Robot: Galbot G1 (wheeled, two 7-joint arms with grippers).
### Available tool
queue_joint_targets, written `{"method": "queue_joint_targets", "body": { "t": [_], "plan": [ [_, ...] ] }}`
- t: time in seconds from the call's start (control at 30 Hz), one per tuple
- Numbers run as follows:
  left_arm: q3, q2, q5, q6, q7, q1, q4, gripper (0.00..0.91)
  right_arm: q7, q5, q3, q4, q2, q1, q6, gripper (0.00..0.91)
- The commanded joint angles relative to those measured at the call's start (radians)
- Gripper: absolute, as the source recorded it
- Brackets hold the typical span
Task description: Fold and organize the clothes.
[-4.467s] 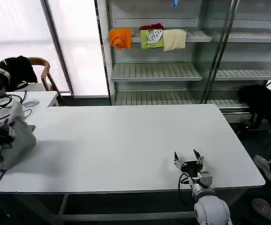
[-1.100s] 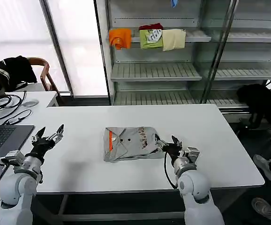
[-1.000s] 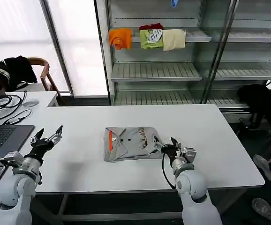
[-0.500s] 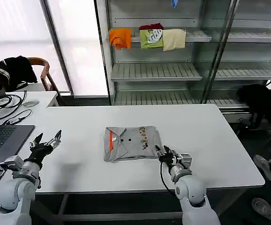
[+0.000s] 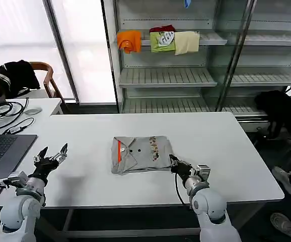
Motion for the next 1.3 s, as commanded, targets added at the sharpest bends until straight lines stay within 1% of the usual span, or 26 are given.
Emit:
{"method": "queue_joint_targets", "body": {
  "t": [0.03,0.13,0.2,0.23,0.3,0.37,0.6,0.63,0.67,0.7,0.87,1.03,1.13,1.23,1.3],
  "plan": [
    [-0.001,0.001,0.004,-0.006,0.0,0.001,0.005,0.907,0.012,0.028,-0.004,0.005,-0.02,-0.005,-0.001,0.0],
    [0.002,-0.001,0.004,-0.006,0.0,0.001,0.006,0.907,0.004,0.019,0.006,0.004,0.002,-0.011,-0.002,0.0],
    [0.003,-0.001,0.004,-0.007,0.001,0.001,0.008,0.907,0.008,0.006,0.001,0.001,0.002,-0.01,-0.001,0.0],
    [0.004,-0.002,0.004,-0.007,0.001,0.002,0.008,0.907,0.007,-0.014,-0.002,-0.007,0.004,-0.007,-0.001,0.907],
    [0.006,-0.002,0.004,-0.008,0.002,0.002,0.01,0.907,0.0,-0.028,0.0,-0.018,0.013,-0.003,0.0,0.907],
    [0.007,-0.003,0.004,-0.009,0.002,0.003,0.011,0.907,0.005,-0.035,0.0,-0.035,0.021,0.014,0.005,0.907],
    [0.014,-0.005,0.007,-0.011,0.003,0.008,0.008,0.907,-0.003,-0.076,-0.001,-0.137,0.067,0.069,0.026,0.907],
    [0.013,-0.005,0.007,-0.011,0.004,0.011,0.007,0.907,-0.015,-0.091,-0.004,-0.152,0.076,0.076,0.03,0.846],
    [0.013,-0.004,0.007,-0.012,0.004,0.012,0.006,0.907,-0.015,-0.094,-0.009,-0.16,0.078,0.08,0.035,0.202],
    [0.013,-0.004,0.007,-0.013,0.004,0.013,0.006,0.907,-0.014,-0.095,-0.011,-0.163,0.081,0.081,0.035,0.0],
    [0.012,-0.001,0.007,-0.02,0.004,0.021,0.011,0.907,-0.042,-0.094,-0.013,-0.171,0.088,0.084,0.04,0.0],
    [0.017,-0.005,0.017,-0.034,0.004,0.023,0.022,0.907,-0.041,-0.081,-0.01,-0.154,0.083,0.076,0.043,0.0],
    [0.018,-0.009,0.019,-0.035,0.003,0.025,0.022,0.907,-0.03,-0.071,-0.004,-0.128,0.076,0.065,0.039,0.0],
    [0.018,-0.011,0.019,-0.034,0.004,0.028,0.016,0.907,-0.009,-0.058,0.009,-0.074,0.052,0.043,0.013,0.0],
    [0.018,-0.011,0.019,-0.034,0.004,0.029,0.014,0.907,0.01,-0.041,0.019,-0.037,0.013,0.024,-0.001,0.0]
  ]
}}
